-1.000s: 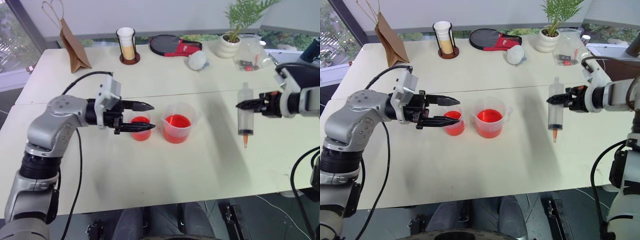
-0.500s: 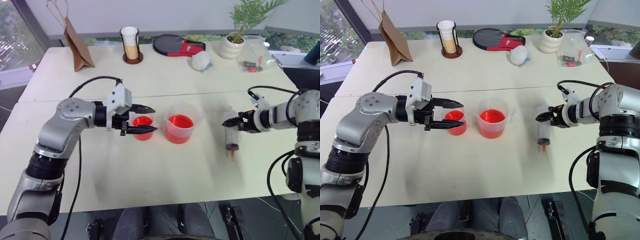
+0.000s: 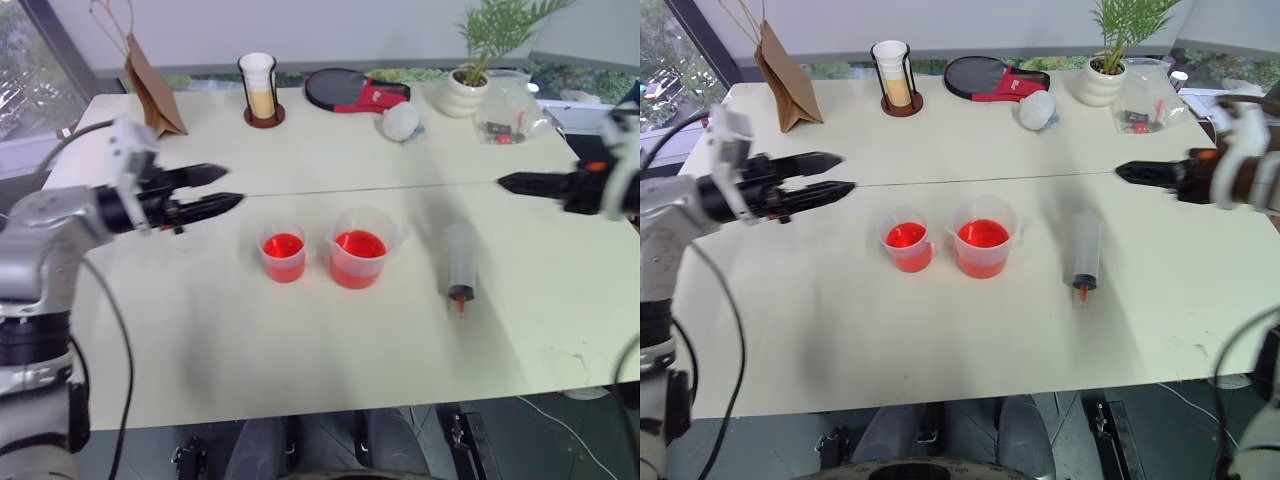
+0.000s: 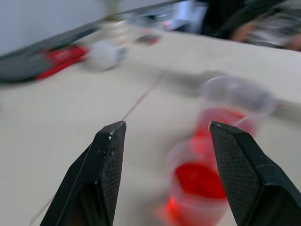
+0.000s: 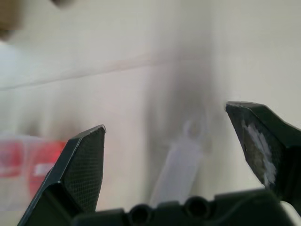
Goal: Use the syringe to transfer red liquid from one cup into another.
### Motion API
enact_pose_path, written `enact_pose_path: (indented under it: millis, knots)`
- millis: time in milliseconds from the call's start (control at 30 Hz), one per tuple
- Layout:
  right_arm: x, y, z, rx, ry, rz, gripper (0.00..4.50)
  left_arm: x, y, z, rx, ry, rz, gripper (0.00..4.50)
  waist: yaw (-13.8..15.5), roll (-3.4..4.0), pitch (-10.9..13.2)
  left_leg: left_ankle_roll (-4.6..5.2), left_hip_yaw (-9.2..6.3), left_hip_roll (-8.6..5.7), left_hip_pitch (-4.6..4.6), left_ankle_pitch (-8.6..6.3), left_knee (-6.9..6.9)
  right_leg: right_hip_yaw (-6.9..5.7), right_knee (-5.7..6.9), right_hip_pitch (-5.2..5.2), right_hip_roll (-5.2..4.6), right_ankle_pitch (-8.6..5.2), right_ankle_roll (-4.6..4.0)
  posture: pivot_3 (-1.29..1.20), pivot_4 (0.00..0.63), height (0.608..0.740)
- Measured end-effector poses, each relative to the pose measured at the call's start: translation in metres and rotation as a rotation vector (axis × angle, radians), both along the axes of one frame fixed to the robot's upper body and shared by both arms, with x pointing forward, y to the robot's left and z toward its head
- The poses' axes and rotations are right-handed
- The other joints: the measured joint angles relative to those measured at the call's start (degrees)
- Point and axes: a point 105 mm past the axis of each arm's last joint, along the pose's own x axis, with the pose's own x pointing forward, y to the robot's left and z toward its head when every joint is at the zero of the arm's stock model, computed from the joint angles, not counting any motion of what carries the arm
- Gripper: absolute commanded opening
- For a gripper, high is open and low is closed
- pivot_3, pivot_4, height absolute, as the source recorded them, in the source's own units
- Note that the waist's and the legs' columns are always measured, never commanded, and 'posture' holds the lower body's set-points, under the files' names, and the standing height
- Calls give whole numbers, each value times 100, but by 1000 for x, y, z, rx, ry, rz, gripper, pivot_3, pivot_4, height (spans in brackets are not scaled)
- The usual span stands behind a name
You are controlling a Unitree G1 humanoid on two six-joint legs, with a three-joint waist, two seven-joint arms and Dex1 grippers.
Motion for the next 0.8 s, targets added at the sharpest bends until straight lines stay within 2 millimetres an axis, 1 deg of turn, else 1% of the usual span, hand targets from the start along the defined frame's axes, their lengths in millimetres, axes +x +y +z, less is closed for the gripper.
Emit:
enact_pose_path:
  millis: [67,100,167,233,300,367,533,700,800]
  knots:
    - [-9,-9,-16,-8,-4,13,4467,-7,13,-25,-3,87,45,2899,0,0,0,-1,13,1,4,1,3,4,1,1,-6,0,0,0,150,740]
    - [-14,-14,-27,-22,3,13,4467,-12,19,-36,-4,126,66,2899,2,0,0,-2,13,1,6,1,9,5,0,4,-8,0,0,0,150,740]
    - [-25,-26,-56,-72,35,-7,4467,-25,35,-62,-1,211,128,2899,7,0,1,-4,23,-1,23,2,11,8,-3,11,-18,0,-1,0,150,740]
    - [-30,-29,-75,-94,51,-9,4467,-32,42,-74,-2,253,160,2899,20,-1,2,-8,21,0,46,3,11,8,-2,32,-22,-1,-3,0,150,740]
    - [-31,-29,-91,-113,42,-11,4467,-34,42,-82,-20,270,180,2899,28,0,1,-11,17,-2,78,1,10,7,-7,69,-46,-4,-9,0,150,740]
    - [-31,-29,-97,-120,29,-17,4467,-35,41,-87,-37,278,190,2899,23,2,1,-12,16,-4,81,1,10,8,-6,70,-54,-10,-22,0,150,740]
    - [-26,-30,-95,-125,-23,-51,4467,-33,39,-91,-77,285,213,2899,11,3,0,-19,14,-5,78,-3,-6,7,-7,58,-68,-9,-22,0,150,740]
    - [-24,-26,-104,-92,-31,-62,4467,-35,36,-90,-77,282,217,2899,7,4,0,-26,15,-8,75,-7,-13,6,-15,54,-76,-10,-24,0,150,740]
    - [-23,-25,-105,-89,-33,-66,4467,-35,36,-89,-81,282,223,2899,7,5,0,-27,16,-8,75,-8,-13,4,-20,55,-78,-10,-25,0,150,740]
